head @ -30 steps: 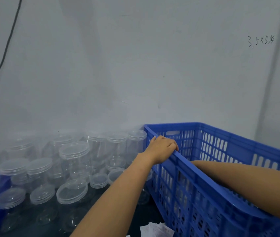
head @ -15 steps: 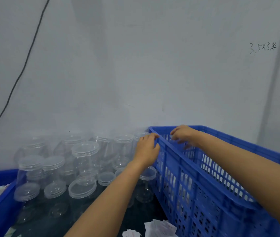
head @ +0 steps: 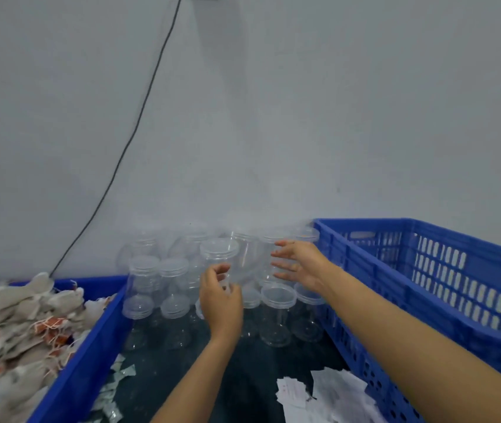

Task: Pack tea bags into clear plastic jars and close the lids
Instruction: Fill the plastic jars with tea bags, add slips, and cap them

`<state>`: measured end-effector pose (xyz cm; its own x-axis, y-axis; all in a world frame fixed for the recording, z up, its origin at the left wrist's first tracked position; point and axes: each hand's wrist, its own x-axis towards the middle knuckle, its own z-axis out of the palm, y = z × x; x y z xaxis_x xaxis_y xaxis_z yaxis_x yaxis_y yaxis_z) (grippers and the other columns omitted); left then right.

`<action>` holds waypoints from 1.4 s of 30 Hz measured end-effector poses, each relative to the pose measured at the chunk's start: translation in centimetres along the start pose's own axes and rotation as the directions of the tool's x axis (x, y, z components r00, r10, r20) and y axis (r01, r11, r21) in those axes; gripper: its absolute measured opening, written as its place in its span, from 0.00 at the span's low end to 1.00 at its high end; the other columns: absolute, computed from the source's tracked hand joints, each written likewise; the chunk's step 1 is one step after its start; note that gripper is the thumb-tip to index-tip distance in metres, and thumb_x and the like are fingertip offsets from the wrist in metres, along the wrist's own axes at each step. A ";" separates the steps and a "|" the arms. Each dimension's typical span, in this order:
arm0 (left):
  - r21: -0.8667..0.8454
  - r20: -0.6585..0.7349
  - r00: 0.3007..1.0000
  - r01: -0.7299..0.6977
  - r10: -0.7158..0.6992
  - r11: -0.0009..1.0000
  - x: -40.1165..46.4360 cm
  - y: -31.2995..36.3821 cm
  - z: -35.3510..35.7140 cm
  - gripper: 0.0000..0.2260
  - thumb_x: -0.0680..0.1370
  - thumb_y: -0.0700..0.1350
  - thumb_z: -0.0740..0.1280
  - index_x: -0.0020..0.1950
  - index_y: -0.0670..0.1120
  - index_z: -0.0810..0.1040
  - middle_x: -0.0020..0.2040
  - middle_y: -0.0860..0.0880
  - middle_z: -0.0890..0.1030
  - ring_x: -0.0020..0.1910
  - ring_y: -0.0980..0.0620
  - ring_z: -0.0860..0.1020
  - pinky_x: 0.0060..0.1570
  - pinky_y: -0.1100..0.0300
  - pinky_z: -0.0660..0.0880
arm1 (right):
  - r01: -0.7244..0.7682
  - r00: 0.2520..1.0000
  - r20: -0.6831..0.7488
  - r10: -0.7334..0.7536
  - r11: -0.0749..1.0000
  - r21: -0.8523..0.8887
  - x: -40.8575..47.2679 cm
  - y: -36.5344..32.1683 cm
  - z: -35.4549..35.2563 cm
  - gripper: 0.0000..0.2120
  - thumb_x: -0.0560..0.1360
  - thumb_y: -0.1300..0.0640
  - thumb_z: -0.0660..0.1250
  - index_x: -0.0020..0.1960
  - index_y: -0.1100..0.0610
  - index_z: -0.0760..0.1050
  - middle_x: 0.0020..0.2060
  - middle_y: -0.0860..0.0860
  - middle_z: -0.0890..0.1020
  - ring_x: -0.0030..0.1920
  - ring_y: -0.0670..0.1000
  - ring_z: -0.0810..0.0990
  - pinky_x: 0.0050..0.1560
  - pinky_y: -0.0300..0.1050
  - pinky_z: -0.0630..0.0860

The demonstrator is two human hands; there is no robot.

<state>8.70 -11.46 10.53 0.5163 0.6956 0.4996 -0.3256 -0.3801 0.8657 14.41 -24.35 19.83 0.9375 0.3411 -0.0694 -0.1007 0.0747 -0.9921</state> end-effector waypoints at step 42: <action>0.365 0.205 0.966 -0.224 0.157 0.904 -9.7 -3.2 -11.6 0.46 0.57 0.60 0.80 0.71 0.58 0.65 0.63 0.64 0.72 0.59 0.59 0.73 0.56 0.62 0.72 | 0.398 0.894 -0.116 -0.433 0.885 -0.241 -9.8 13.2 8.2 0.27 0.63 0.47 0.80 0.55 0.43 0.68 0.51 0.42 0.77 0.49 0.41 0.78 0.44 0.32 0.75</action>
<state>-4.50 -9.93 2.58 0.6103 0.4874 0.6244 -0.1210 -0.7216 0.6816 1.19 -18.99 8.26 0.9202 0.1634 0.3557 0.3641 -0.0239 -0.9310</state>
